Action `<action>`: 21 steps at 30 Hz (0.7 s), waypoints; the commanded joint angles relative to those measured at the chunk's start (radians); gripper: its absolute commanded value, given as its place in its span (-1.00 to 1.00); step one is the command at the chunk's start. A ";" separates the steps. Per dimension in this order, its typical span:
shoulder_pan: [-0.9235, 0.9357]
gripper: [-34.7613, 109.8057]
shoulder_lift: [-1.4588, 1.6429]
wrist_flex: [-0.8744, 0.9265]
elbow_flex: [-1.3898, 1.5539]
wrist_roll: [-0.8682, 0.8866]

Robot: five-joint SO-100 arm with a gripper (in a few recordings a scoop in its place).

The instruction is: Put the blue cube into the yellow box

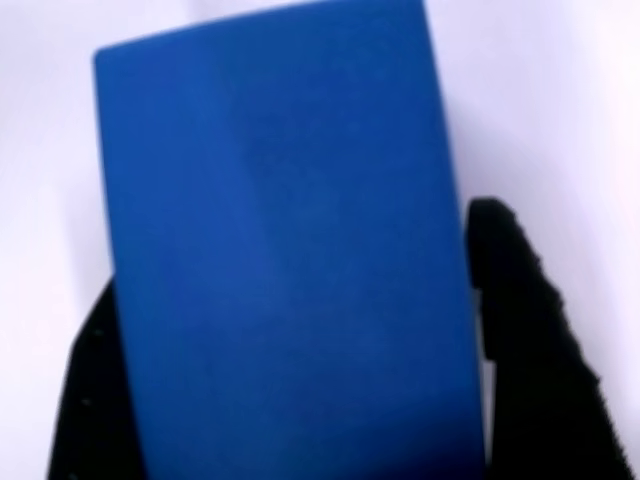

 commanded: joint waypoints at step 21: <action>0.058 -0.32 0.778 0.399 0.324 -0.035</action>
